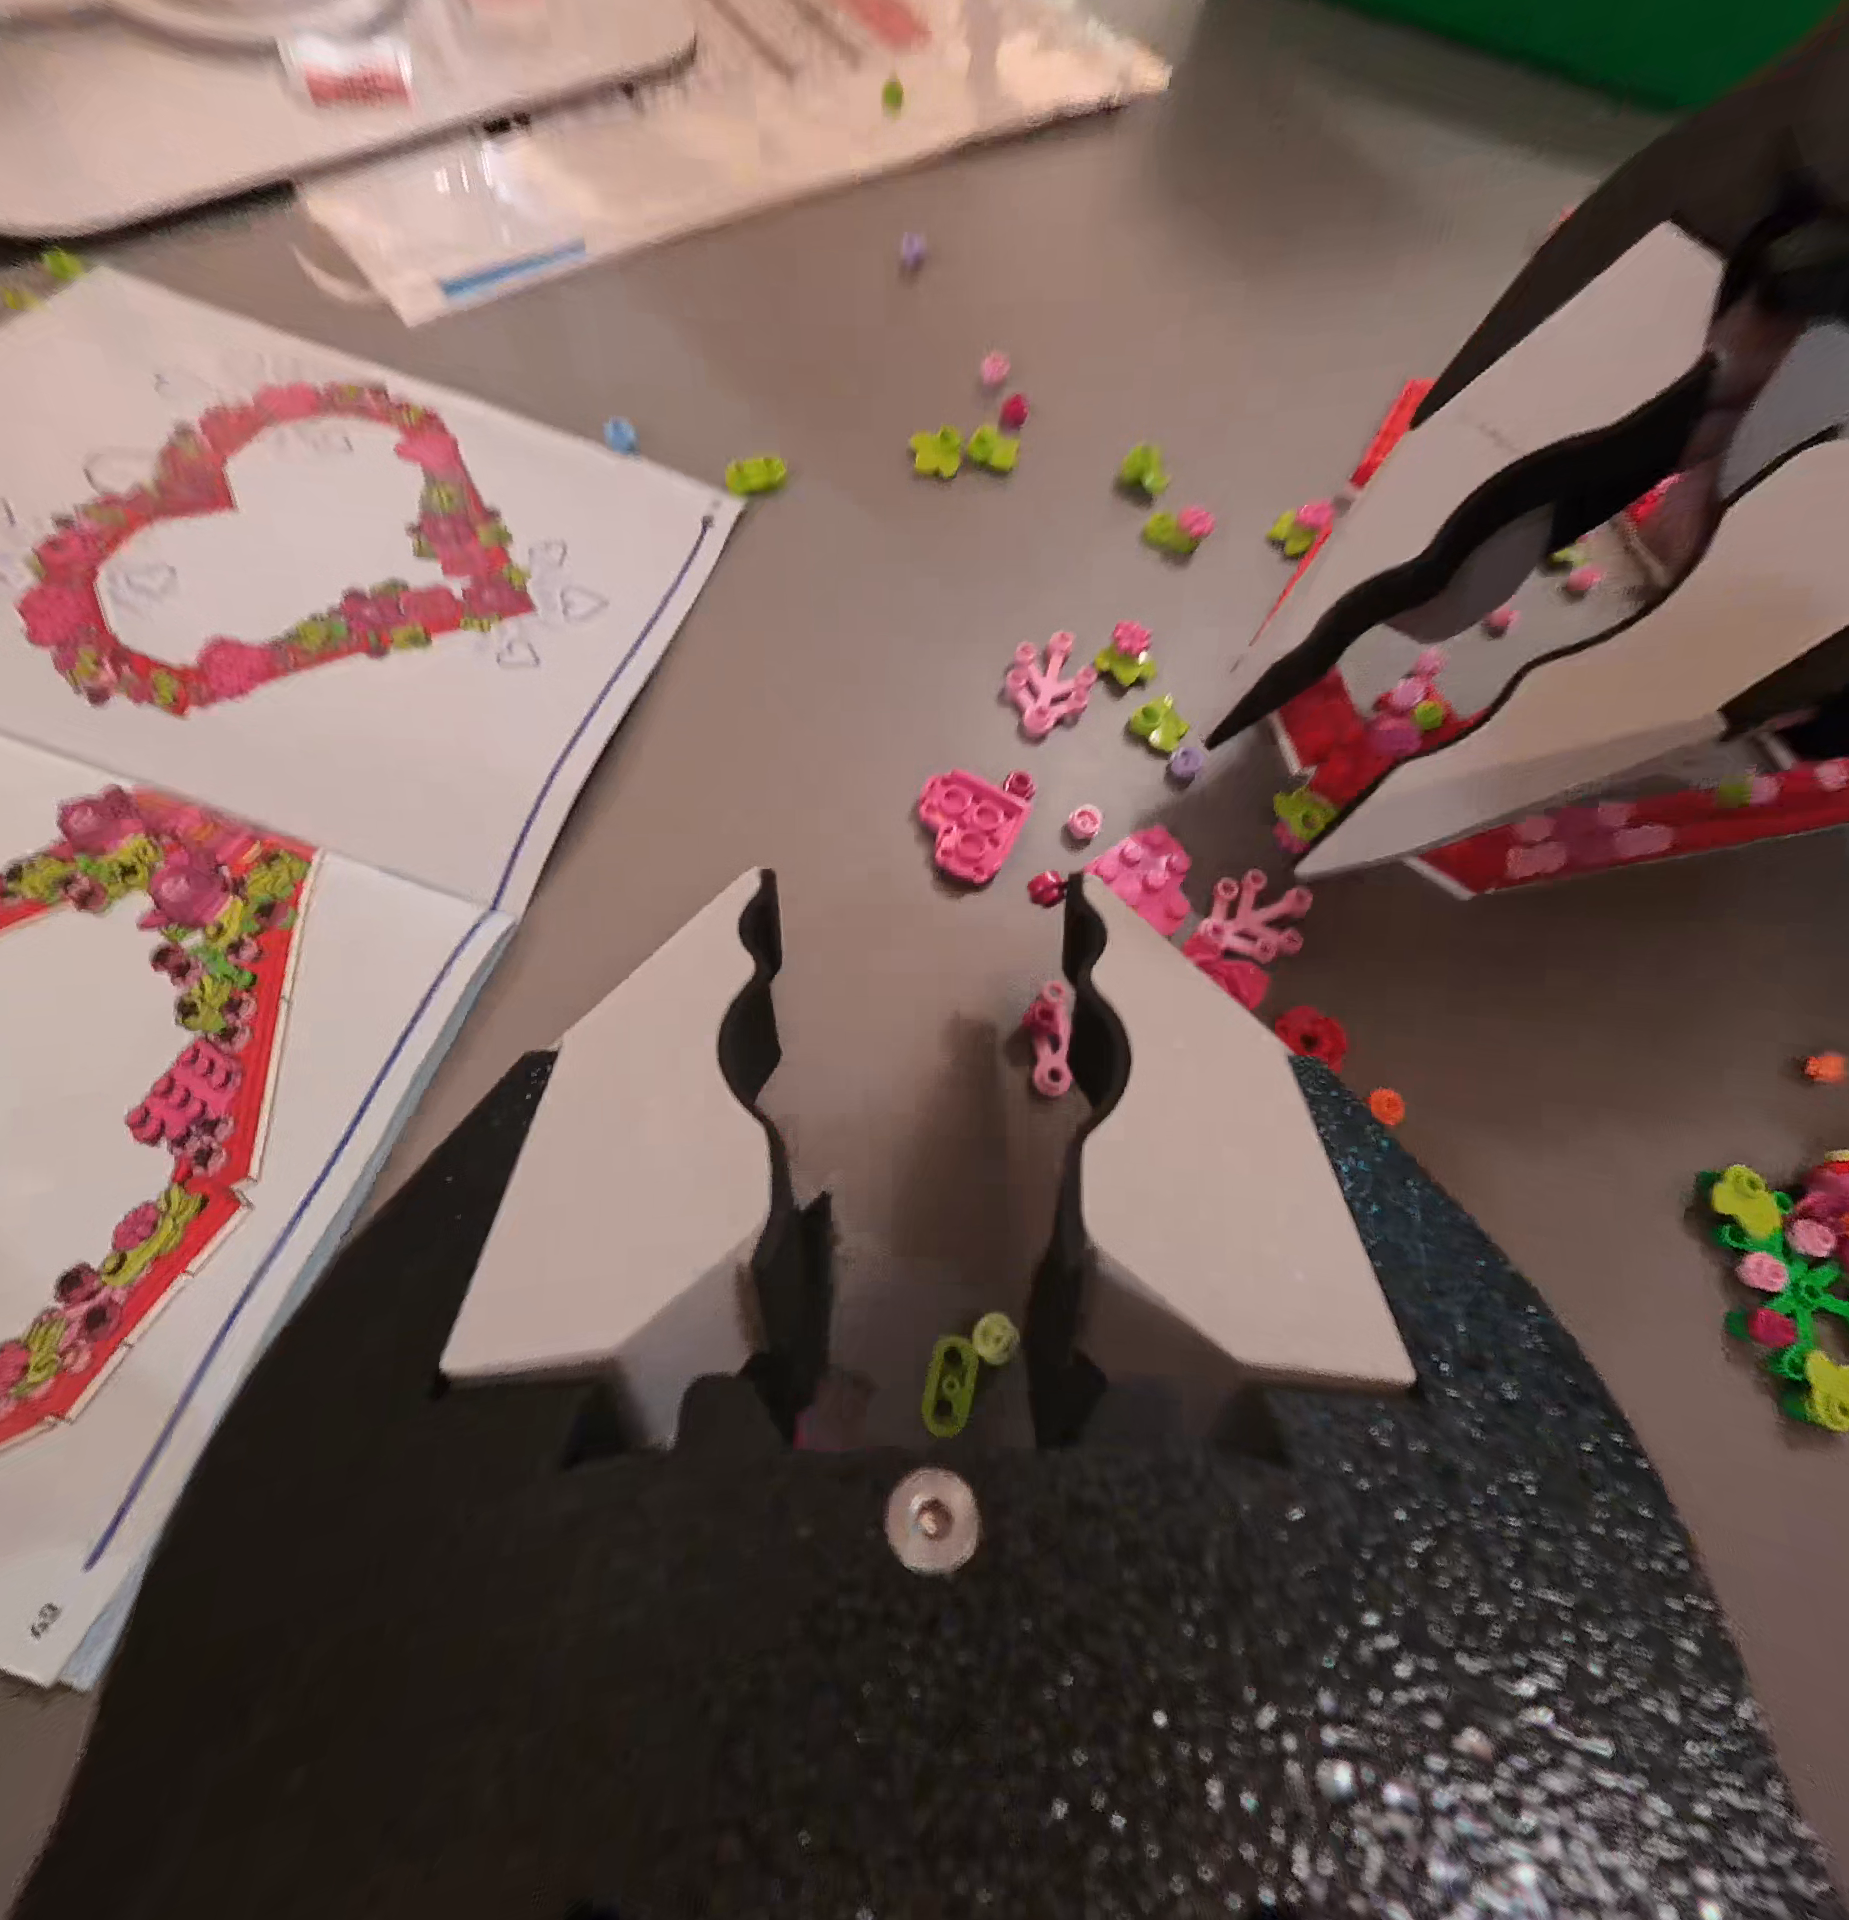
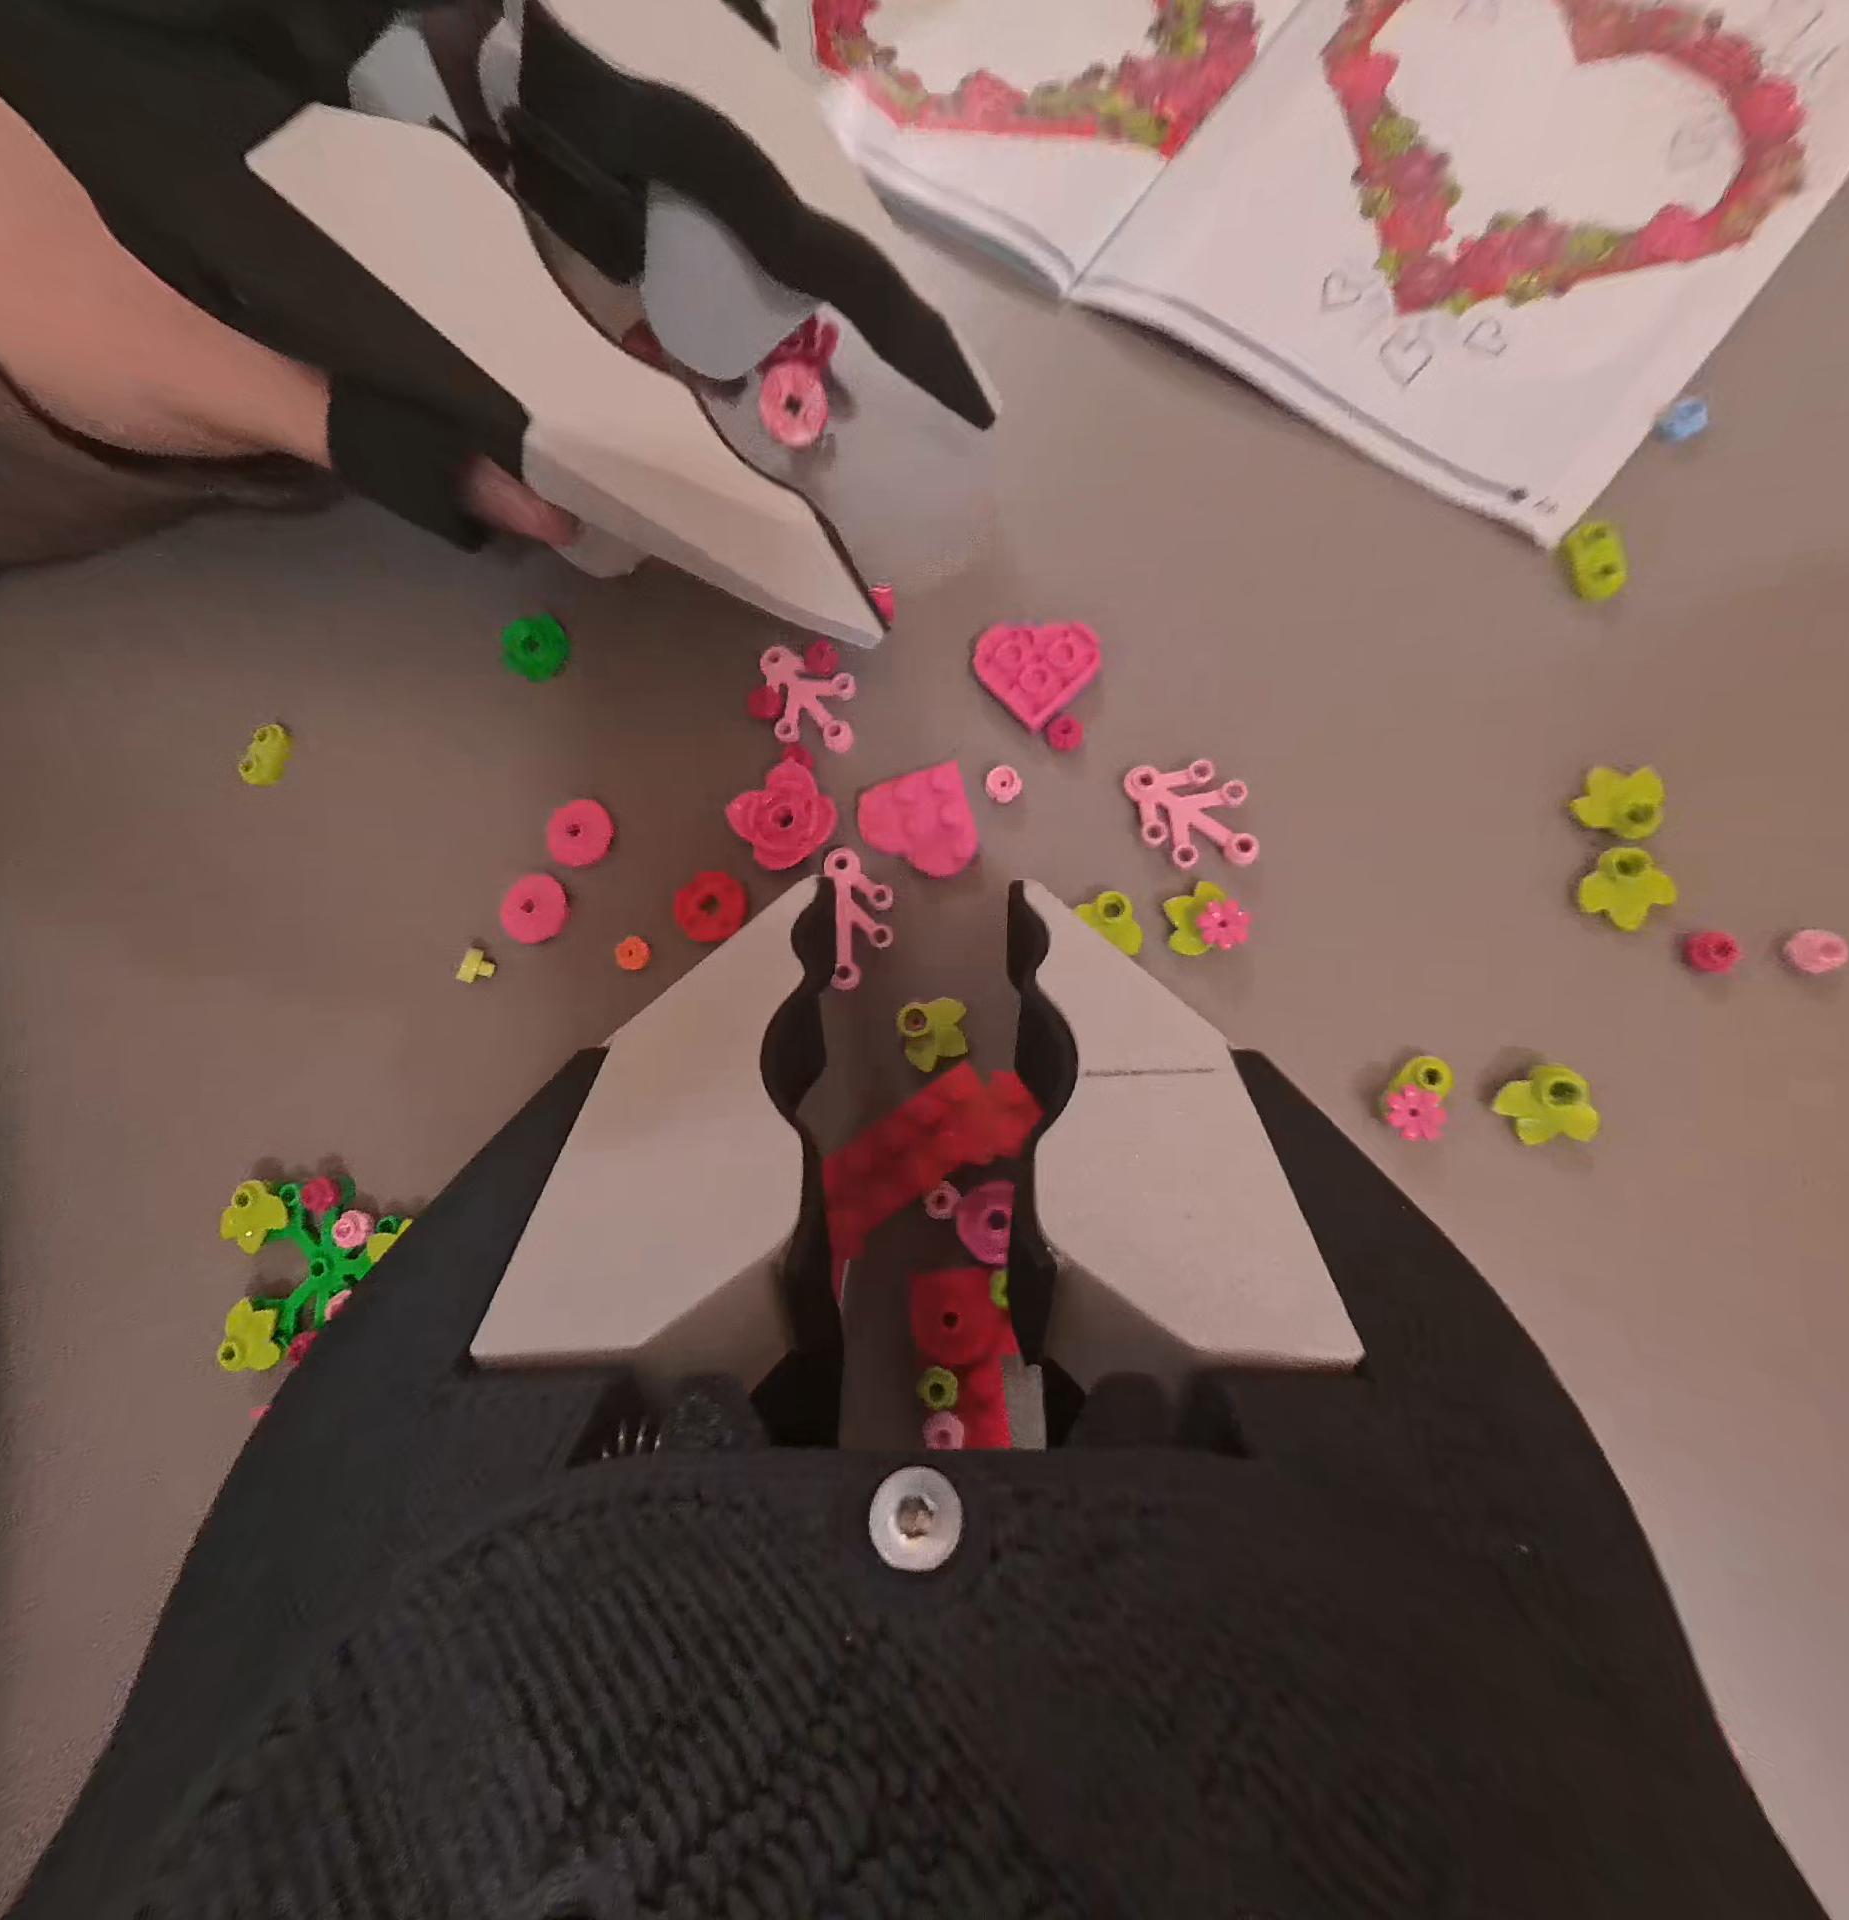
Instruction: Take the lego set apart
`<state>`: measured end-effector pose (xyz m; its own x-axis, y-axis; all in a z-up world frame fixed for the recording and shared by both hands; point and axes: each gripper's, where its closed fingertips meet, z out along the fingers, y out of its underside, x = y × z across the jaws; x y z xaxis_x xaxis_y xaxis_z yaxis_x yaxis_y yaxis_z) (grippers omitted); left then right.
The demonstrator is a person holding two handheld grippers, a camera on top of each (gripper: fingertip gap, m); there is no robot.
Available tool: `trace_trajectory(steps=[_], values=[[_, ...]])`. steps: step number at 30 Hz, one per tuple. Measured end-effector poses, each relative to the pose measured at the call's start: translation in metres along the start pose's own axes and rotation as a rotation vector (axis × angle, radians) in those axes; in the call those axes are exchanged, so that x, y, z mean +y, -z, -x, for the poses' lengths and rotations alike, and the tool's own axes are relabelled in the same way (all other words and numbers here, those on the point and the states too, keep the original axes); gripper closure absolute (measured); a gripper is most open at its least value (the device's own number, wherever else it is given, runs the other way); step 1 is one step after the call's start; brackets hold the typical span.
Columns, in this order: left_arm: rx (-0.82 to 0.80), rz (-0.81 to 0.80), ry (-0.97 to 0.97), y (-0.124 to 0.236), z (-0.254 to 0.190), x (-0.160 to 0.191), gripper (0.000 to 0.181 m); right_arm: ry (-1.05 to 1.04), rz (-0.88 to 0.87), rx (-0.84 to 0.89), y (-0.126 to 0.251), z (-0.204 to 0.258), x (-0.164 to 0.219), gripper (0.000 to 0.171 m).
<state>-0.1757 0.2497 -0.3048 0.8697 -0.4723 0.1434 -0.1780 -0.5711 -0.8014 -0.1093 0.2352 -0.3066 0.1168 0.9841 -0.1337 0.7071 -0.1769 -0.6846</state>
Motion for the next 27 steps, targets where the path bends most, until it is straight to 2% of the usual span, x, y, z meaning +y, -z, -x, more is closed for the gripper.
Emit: trace_trajectory(steps=[1, 5, 10, 14, 15, 17, 18, 22, 27], values=[[0.0, -0.03, -0.012, 0.003, 0.0, -0.005, 0.129, 0.012, -0.016, 0.032, 0.004, -0.006, -0.003, 0.142], [0.012, -0.123, -0.047, 0.011, -0.005, -0.021, 0.131, 0.03, -0.007, 0.202, 0.014, -0.045, 0.002, 0.144], [0.056, -0.187, -0.151, 0.015, -0.024, -0.031, 0.139, -0.022, 0.014, 0.167, 0.002, -0.054, 0.008, 0.147], [0.136, -0.213, -0.184, 0.016, -0.046, -0.033, 0.144, 0.031, 0.04, 0.183, -0.005, -0.056, 0.01, 0.16], [0.166, -0.215, -0.176, 0.015, -0.05, -0.033, 0.15, 0.063, 0.023, 0.188, -0.005, -0.054, 0.006, 0.163], [0.243, -0.233, -0.136, 0.017, -0.06, -0.032, 0.175, 0.168, -0.047, 0.174, 0.0, -0.043, -0.007, 0.164], [0.262, -0.238, -0.096, 0.016, -0.061, -0.032, 0.177, 0.222, -0.09, 0.168, 0.003, -0.036, -0.016, 0.164], [0.347, -0.296, 0.088, 0.021, -0.056, -0.04, 0.164, 0.428, -0.239, 0.145, 0.017, -0.008, -0.042, 0.165], [0.484, -0.321, 0.239, 0.027, -0.058, -0.045, 0.163, 0.564, -0.336, 0.126, 0.026, 0.017, -0.057, 0.165]])
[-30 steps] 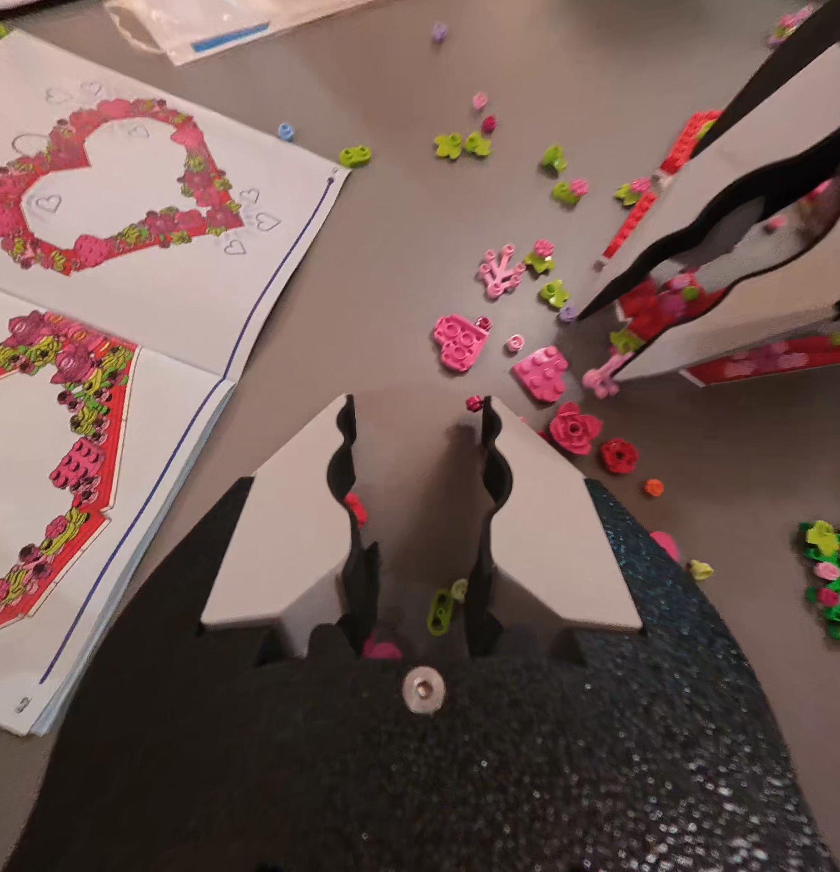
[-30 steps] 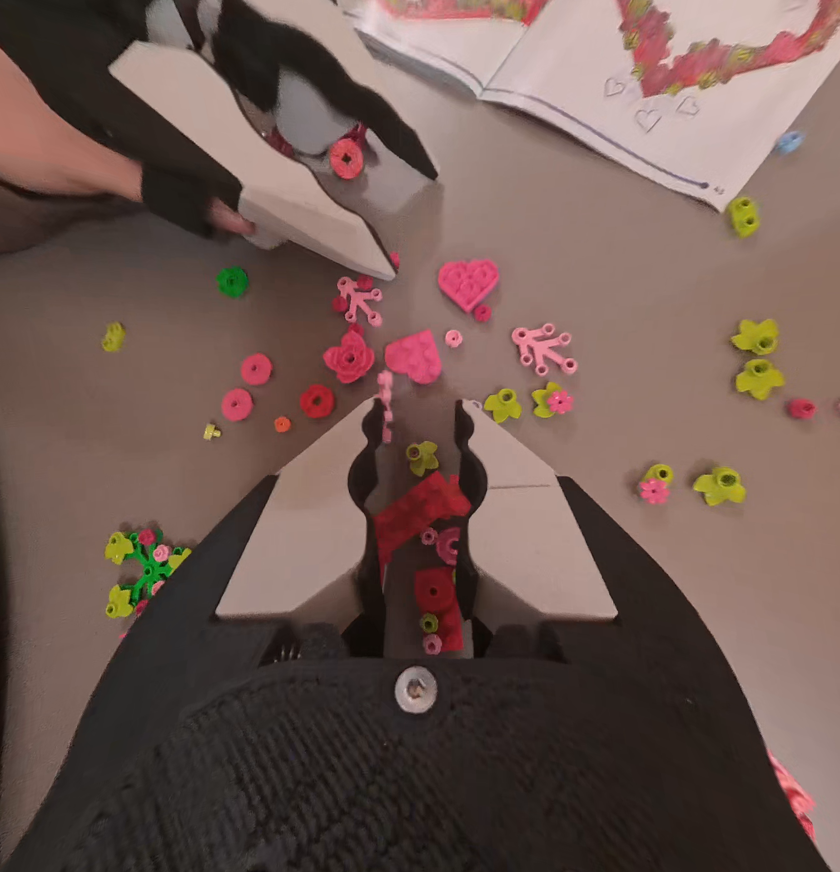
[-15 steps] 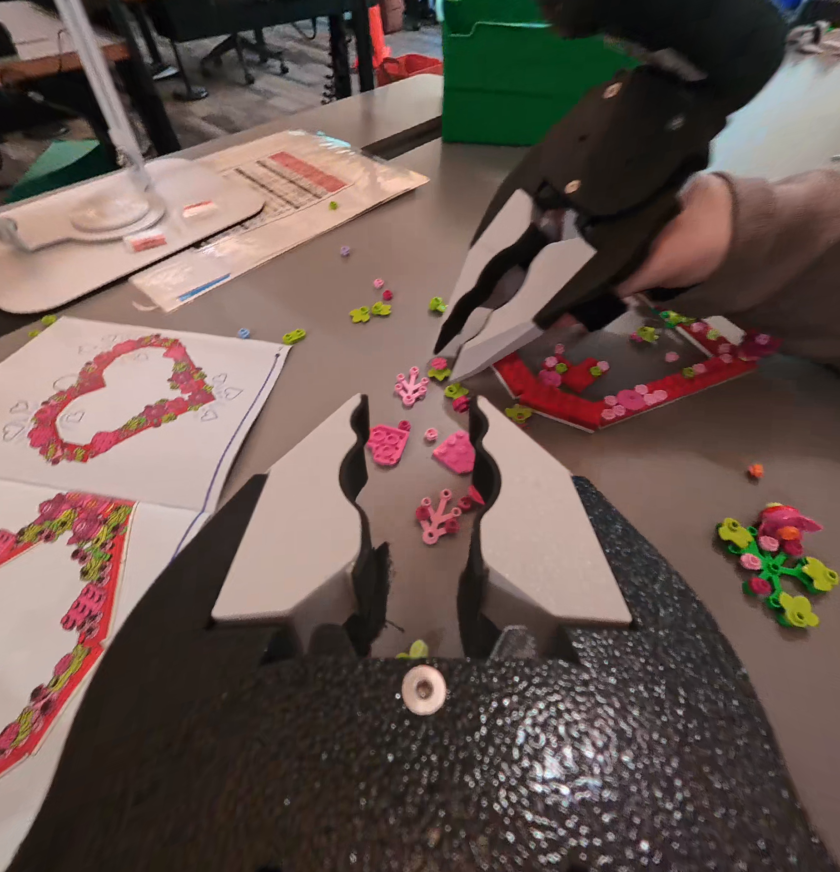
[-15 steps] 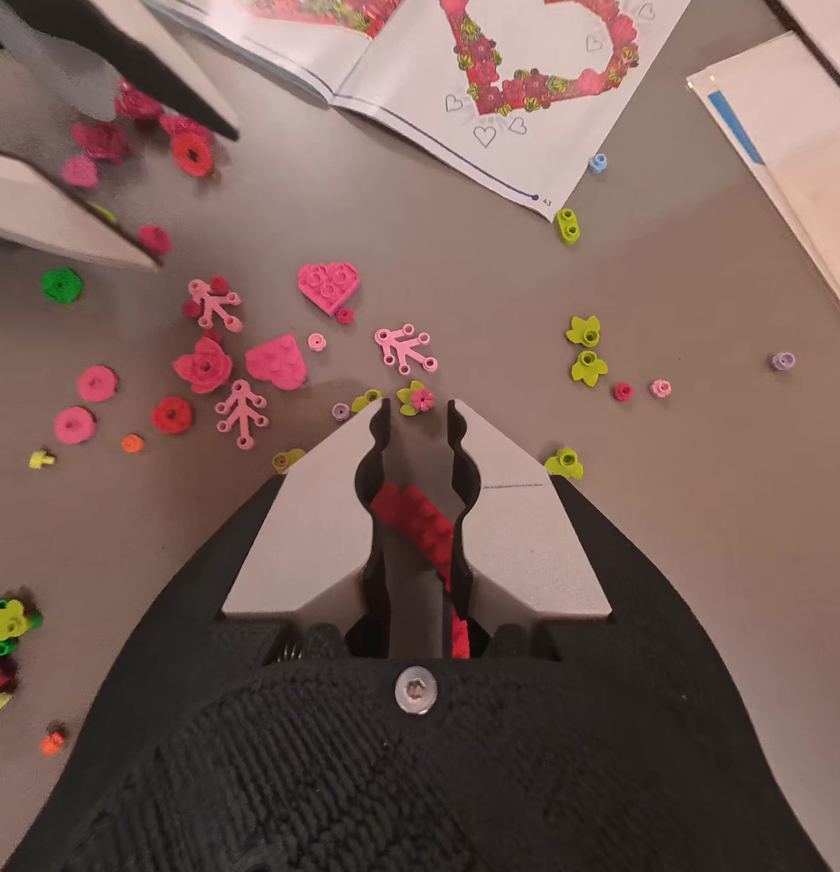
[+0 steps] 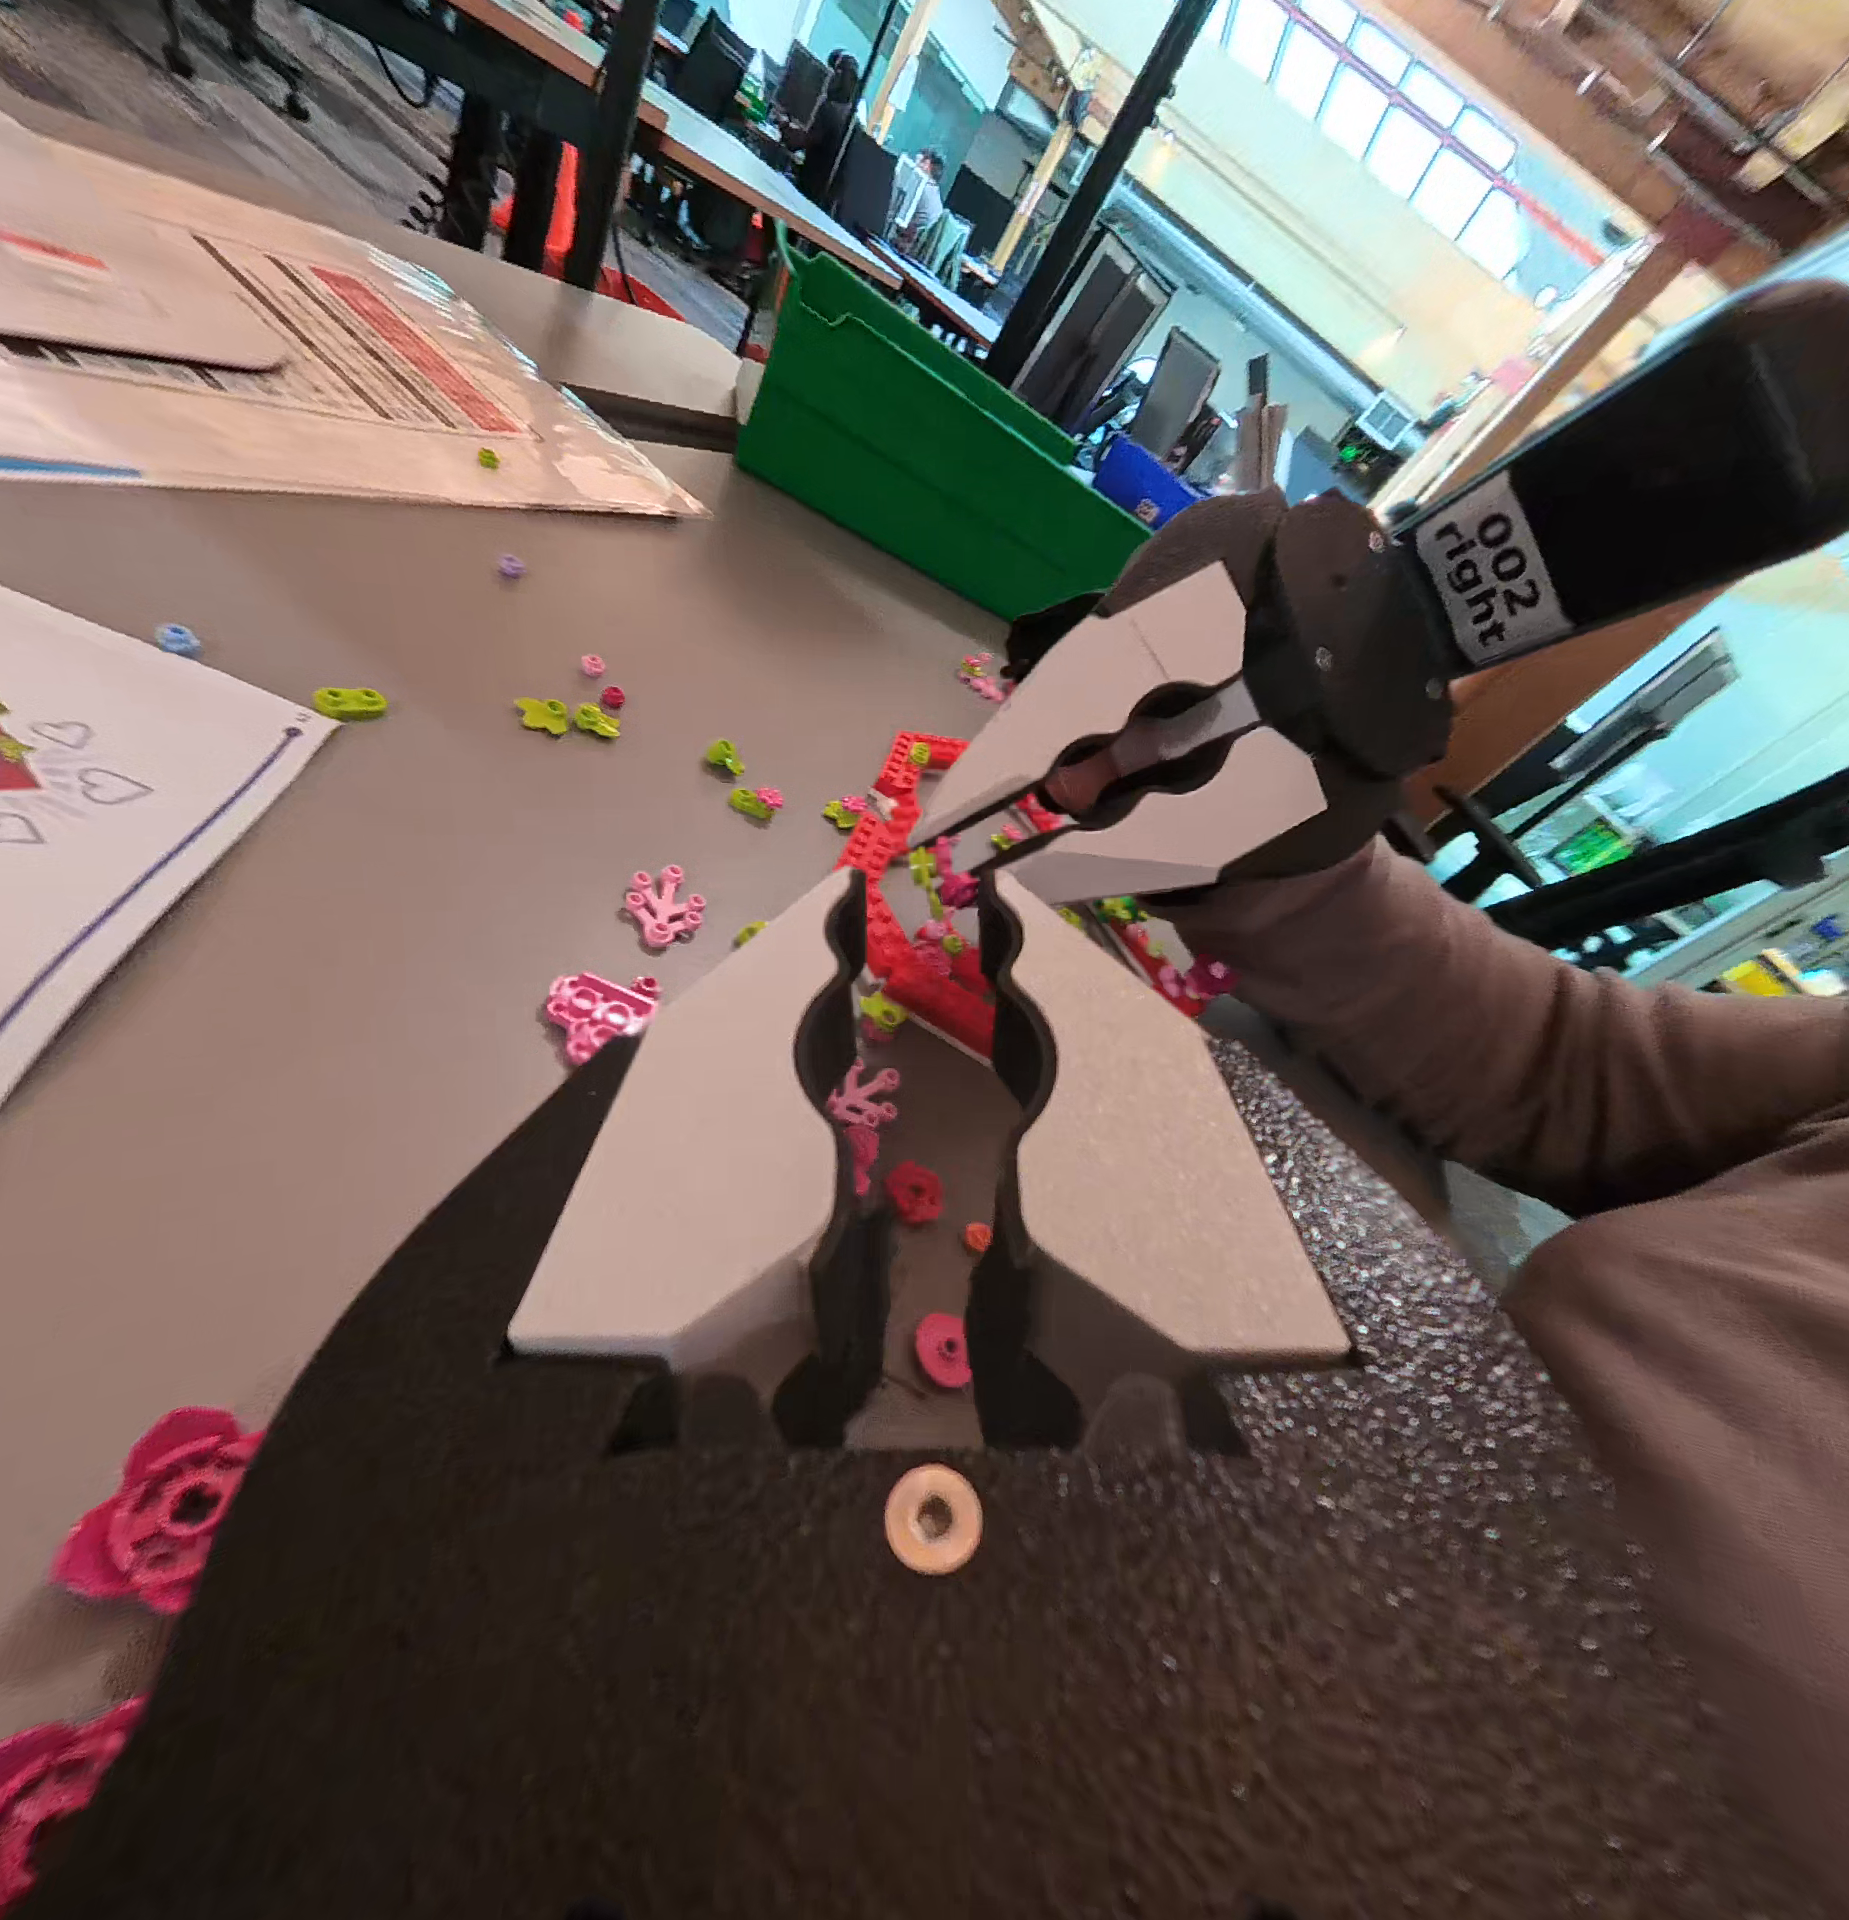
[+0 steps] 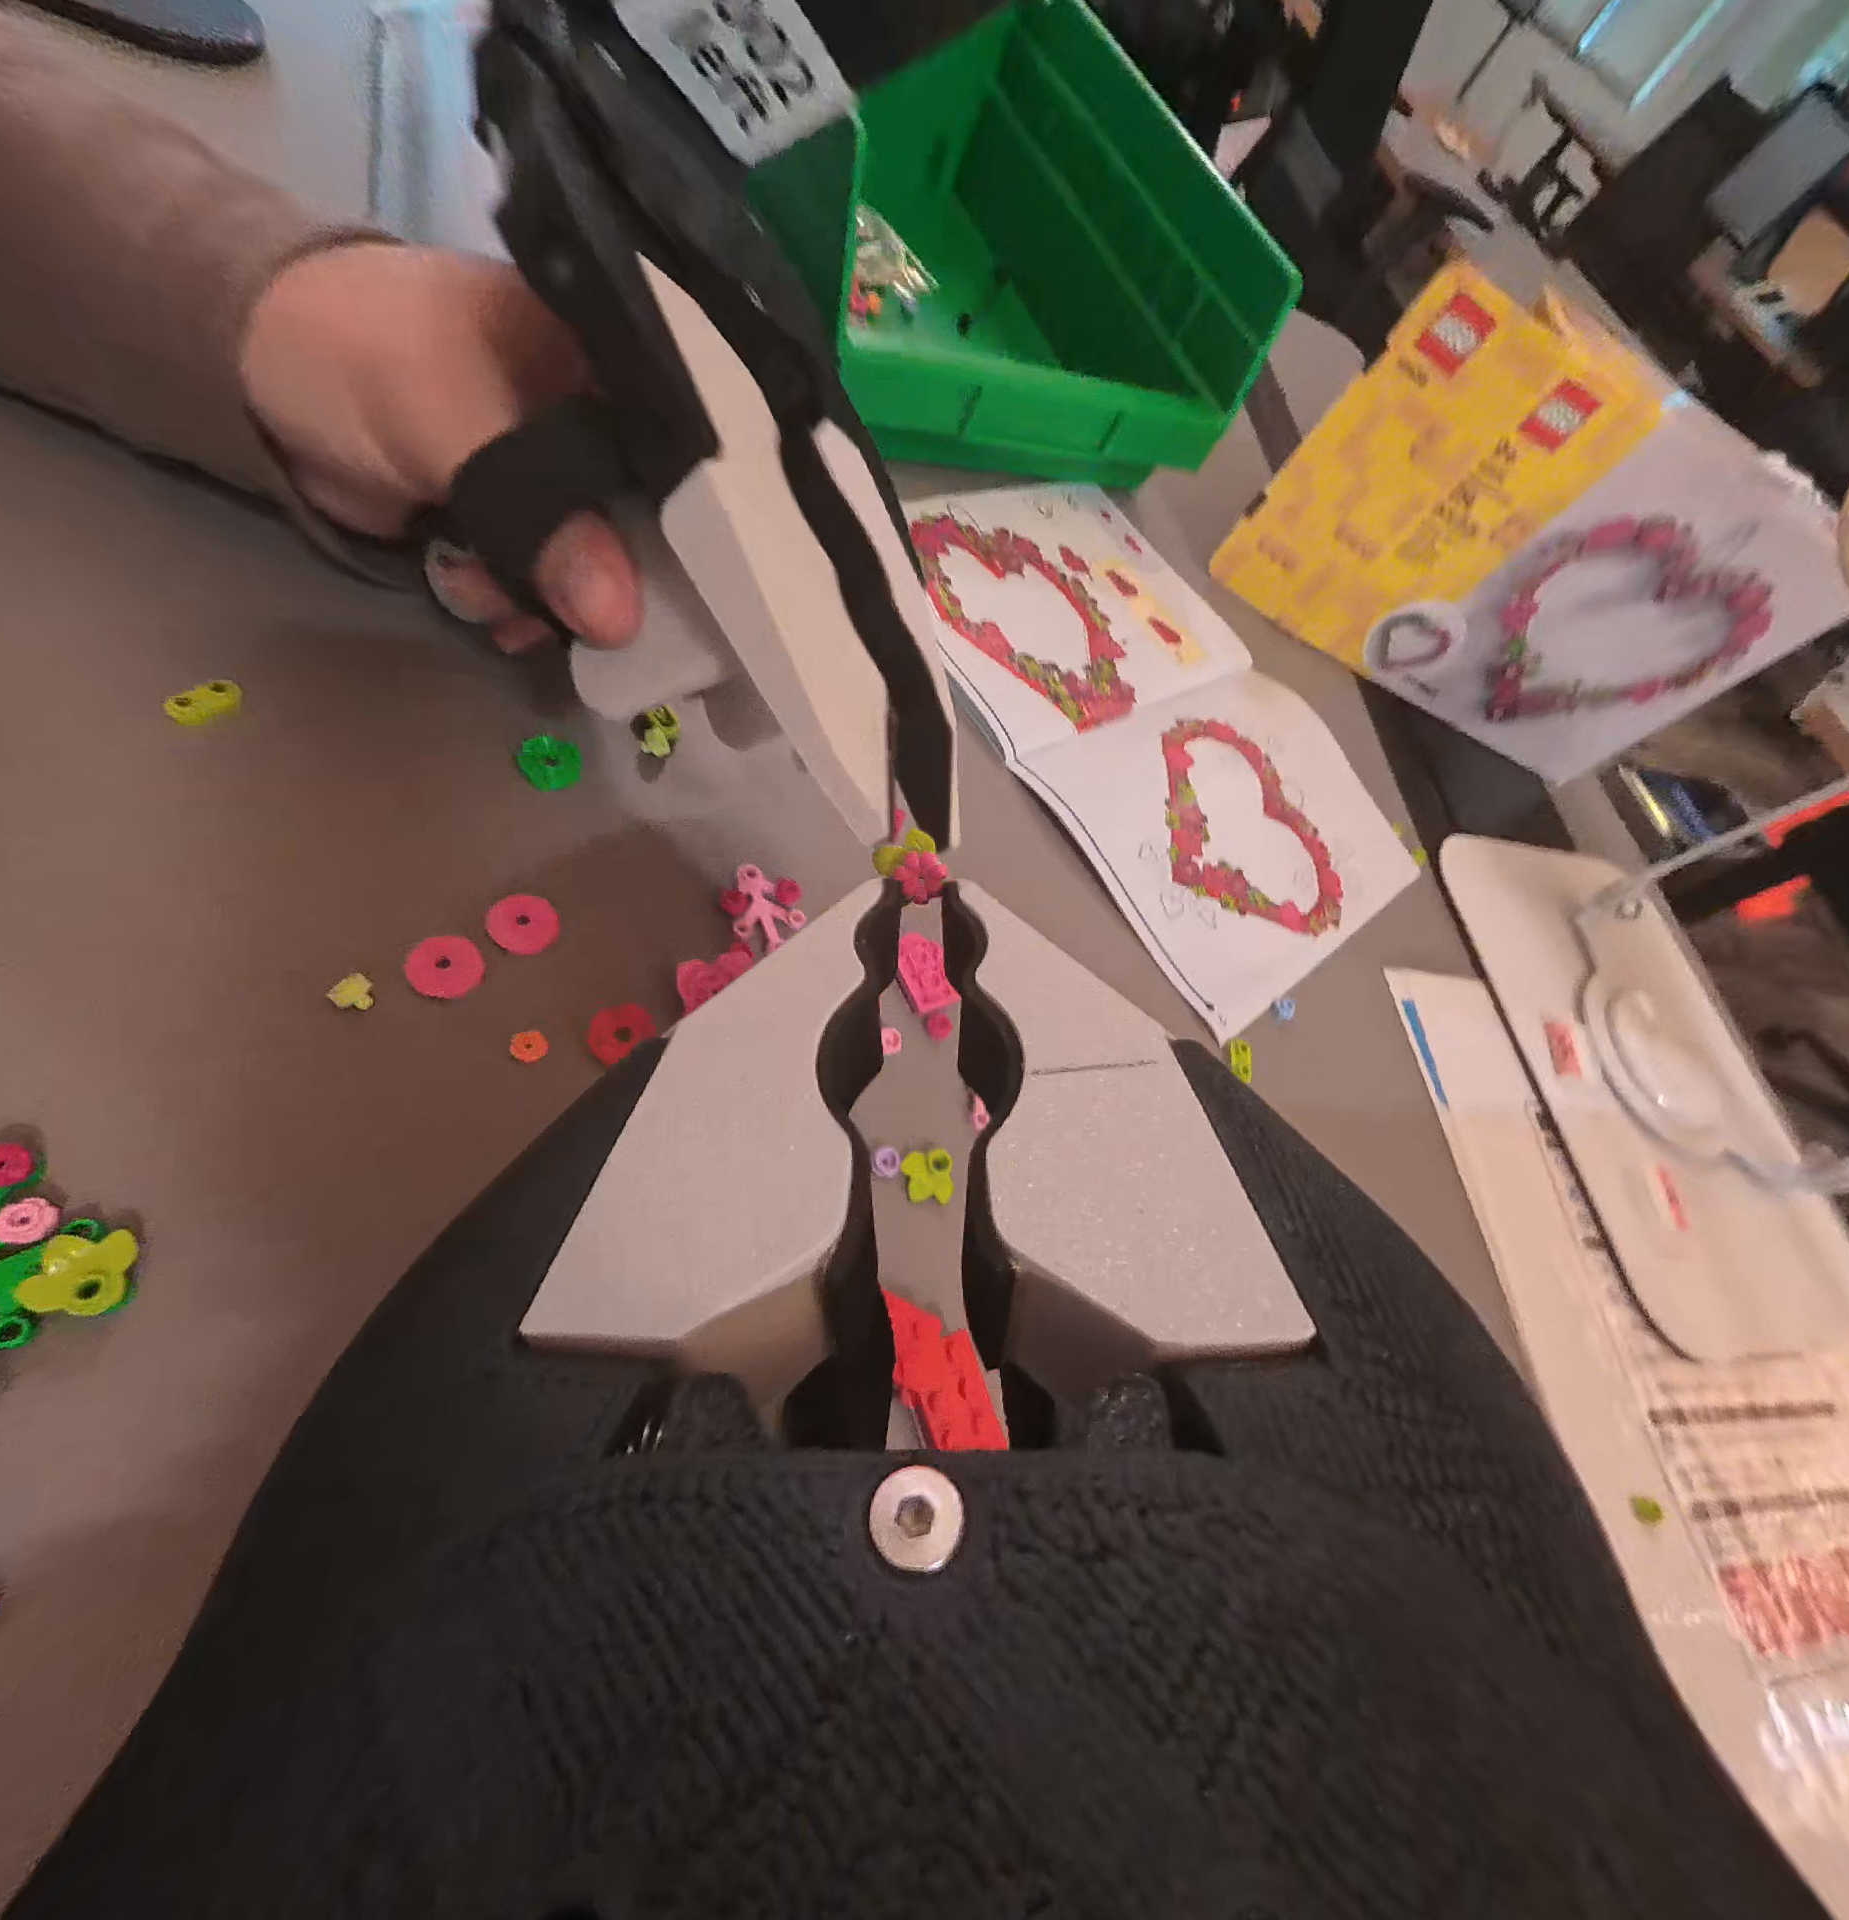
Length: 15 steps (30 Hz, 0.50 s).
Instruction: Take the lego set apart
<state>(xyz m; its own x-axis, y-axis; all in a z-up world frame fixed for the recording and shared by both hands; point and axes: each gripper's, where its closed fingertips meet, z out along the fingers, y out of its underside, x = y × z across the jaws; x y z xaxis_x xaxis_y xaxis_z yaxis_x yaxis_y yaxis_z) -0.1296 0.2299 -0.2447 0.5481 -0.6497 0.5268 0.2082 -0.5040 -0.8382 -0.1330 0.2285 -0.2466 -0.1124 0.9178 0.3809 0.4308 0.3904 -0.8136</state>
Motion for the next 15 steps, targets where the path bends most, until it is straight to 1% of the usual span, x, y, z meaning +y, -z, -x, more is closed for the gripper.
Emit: trace_trajectory(steps=[2, 5, 7, 10, 13, 15], values=[[0.065, 0.008, 0.042, -0.001, -0.0078, 0.0023, 0.173, 0.024, -0.013, -0.001, 0.0008, 0.0026, -0.0044, 0.165], [0.1, -0.008, 0.079, 0.0006, -0.0101, 0.0005, 0.177, 0.035, -0.028, 0.003, 0.0024, 0.0029, -0.0077, 0.165], [0.09, -0.015, 0.058, 0.0017, -0.011, -0.0008, 0.178, 0.035, -0.039, 0.011, 0.0029, 0.0022, -0.0098, 0.165], [0.045, 0.013, 0.017, 0.0024, -0.0091, -0.0001, 0.179, 0.107, -0.018, 0.048, 0.0024, 0.002, -0.0094, 0.162], [0.041, 0.028, 0.031, 0.001, -0.01, 0.0029, 0.181, 0.187, 0.016, 0.068, -0.0003, 0.006, -0.0095, 0.157], [0.045, 0.044, 0.026, 0.0017, -0.0092, 0.005, 0.181, 0.247, 0.058, 0.078, -0.0009, 0.0077, -0.0058, 0.161]])
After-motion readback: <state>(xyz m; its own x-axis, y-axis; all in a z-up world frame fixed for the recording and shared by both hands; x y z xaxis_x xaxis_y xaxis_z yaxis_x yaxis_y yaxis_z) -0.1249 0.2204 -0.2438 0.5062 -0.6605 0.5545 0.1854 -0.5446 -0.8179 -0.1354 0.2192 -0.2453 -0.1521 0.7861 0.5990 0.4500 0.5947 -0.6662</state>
